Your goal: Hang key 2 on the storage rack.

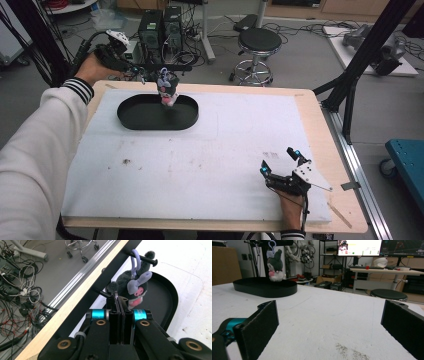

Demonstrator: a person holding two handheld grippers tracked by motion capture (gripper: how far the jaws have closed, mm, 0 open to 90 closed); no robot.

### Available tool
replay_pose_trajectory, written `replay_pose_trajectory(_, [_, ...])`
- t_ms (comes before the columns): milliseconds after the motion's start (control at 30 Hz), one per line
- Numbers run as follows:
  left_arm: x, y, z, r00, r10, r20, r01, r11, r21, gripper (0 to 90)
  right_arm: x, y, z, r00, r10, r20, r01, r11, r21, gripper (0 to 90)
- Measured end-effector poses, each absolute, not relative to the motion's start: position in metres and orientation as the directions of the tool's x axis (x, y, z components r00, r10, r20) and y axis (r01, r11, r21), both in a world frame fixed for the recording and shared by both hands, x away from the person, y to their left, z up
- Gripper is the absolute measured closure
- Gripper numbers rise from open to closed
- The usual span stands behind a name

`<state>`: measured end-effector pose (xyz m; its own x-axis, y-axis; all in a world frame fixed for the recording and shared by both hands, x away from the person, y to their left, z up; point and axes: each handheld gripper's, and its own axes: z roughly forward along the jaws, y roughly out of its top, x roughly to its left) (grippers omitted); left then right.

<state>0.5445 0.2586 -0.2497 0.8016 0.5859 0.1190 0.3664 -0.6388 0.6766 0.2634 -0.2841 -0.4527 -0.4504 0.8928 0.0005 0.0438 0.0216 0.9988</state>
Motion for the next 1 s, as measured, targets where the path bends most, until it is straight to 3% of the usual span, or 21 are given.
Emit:
replay_pose_trajectory(533, [0.552, 0.252, -0.251, 0.744, 0.647, 0.166, 0.392, -0.625, 0.676, 85.5, 0.263, -0.284, -0.453, -0.451, 0.893, -0.007, 0.042, 0.029, 0.999, 0.5])
replay_pose_trajectory(700, [0.550, 0.259, -0.248, 0.716, 0.679, 0.161, 0.397, -0.586, 0.707, 62.1, 0.263, -0.283, -0.453, -0.450, 0.893, -0.007, 0.041, 0.029, 0.999, 0.5])
replay_pose_trajectory(867, [0.537, 0.271, -0.239, 0.720, 0.677, 0.153, 0.302, -0.503, 0.810, 34.6, 0.263, -0.284, -0.453, -0.450, 0.893, -0.009, 0.040, 0.030, 0.999, 0.5])
replay_pose_trajectory(933, [0.529, 0.275, -0.236, 0.705, 0.693, 0.152, 0.265, -0.457, 0.849, 12.2, 0.263, -0.284, -0.453, -0.451, 0.892, -0.007, 0.042, 0.029, 0.999, 0.5])
replay_pose_trajectory(1000, [0.519, 0.280, -0.235, 0.724, 0.672, 0.156, 0.227, -0.446, 0.866, 8.2, 0.263, -0.284, -0.453, -0.449, 0.893, -0.008, 0.040, 0.029, 0.999, 0.5])
